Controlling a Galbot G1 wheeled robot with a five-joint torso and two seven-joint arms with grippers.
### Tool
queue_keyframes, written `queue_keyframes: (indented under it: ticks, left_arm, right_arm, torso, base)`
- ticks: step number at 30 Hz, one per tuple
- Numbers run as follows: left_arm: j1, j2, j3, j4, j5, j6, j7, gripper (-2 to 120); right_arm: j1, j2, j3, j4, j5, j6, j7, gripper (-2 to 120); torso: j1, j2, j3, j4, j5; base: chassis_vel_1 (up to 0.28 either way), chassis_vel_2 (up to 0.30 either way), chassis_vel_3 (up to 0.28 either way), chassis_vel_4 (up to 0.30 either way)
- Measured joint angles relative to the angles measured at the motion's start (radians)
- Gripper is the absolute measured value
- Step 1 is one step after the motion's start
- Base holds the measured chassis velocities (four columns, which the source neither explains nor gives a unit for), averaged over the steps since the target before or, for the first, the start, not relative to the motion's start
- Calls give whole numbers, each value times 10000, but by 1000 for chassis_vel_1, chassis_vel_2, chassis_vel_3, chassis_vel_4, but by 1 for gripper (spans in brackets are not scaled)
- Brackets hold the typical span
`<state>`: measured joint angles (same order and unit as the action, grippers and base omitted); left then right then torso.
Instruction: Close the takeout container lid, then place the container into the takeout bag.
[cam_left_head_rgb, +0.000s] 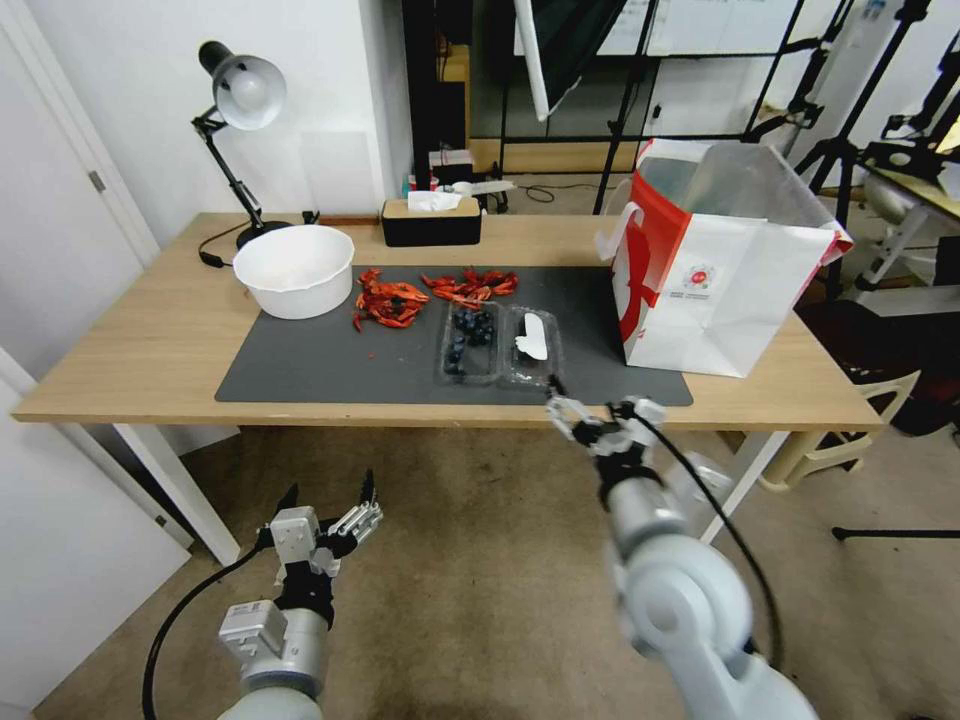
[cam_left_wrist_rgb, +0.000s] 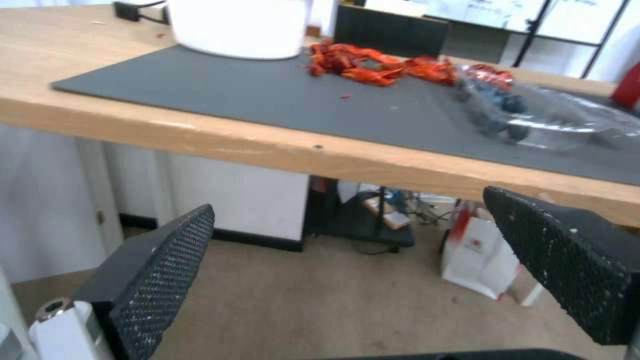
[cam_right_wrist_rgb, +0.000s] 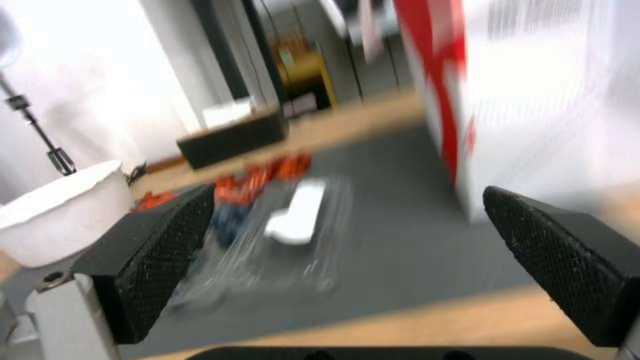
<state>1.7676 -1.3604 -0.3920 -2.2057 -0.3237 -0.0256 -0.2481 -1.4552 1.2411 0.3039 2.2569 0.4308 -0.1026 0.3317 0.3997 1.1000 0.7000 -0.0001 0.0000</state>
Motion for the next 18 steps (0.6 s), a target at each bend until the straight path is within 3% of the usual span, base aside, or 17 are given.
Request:
queue_keyframes:
  ticks: [2, 6, 8, 11, 18]
  left_arm:
    - [-13, 18, -8, 7, -30, -43, 110, 100]
    - [-74, 106, -44, 146, -123, -341, 793, 100]
    - [-77, 112, -45, 158, -126, -359, 848, 100]
    - [-117, 151, -81, 296, -136, -572, 1406, 100]
    - [-209, 183, -223, 578, -15, -869, 1789, 100]
  right_arm:
    - [-142, -137, 98, -87, -506, 436, -271, 100]
    - [-956, -584, 1032, -1241, -2935, 3275, -1617, 100]
    - [-1021, -590, 1105, -1348, -3034, 3462, -1691, 100]
    - [-1640, -428, 1498, -2153, -3412, 4883, -2201, 100]
    - [-2283, -8, 1697, -2778, -3747, 5941, -2690, 100]
  torso:
    - [1, 0, -1, 1, 3]
    - [1, 0, -1, 1, 2]
    - [1, 0, -1, 1, 2]
    - [1, 0, -1, 1, 0]
    - [3, 0, -1, 0, 0]
  base:
    - [0, 0, 0, 0]
    - [0, 0, 0, 0]
    - [0, 0, 0, 0]
    - [0, 0, 0, 0]
    - [0, 0, 0, 0]
